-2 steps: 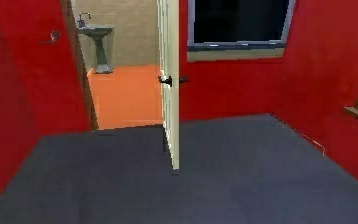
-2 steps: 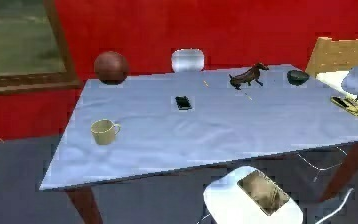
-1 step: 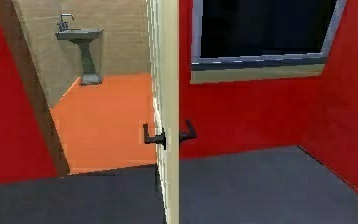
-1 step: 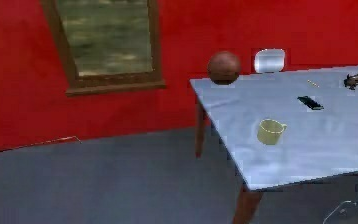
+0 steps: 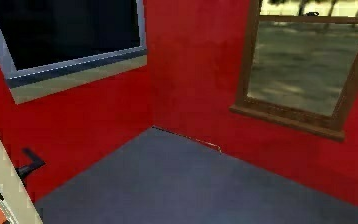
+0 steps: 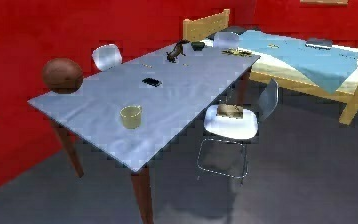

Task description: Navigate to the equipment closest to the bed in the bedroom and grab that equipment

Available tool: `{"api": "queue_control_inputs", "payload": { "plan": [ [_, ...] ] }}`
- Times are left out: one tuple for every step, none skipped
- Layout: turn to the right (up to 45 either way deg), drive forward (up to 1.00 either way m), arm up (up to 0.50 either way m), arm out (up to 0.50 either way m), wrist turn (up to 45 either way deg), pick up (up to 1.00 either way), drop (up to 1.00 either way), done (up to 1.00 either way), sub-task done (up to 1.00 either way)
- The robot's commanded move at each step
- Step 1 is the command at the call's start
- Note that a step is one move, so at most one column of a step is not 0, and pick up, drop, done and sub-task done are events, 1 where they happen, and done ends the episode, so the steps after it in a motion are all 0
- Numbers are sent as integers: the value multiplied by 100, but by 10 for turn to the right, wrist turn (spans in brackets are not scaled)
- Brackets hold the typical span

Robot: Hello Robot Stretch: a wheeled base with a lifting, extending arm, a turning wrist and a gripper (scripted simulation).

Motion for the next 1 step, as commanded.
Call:
{"api": "queue_control_inputs", "payload": {
  "plan": [
    [270,0,0,0,0,0,0,0,0]
  ]
}}
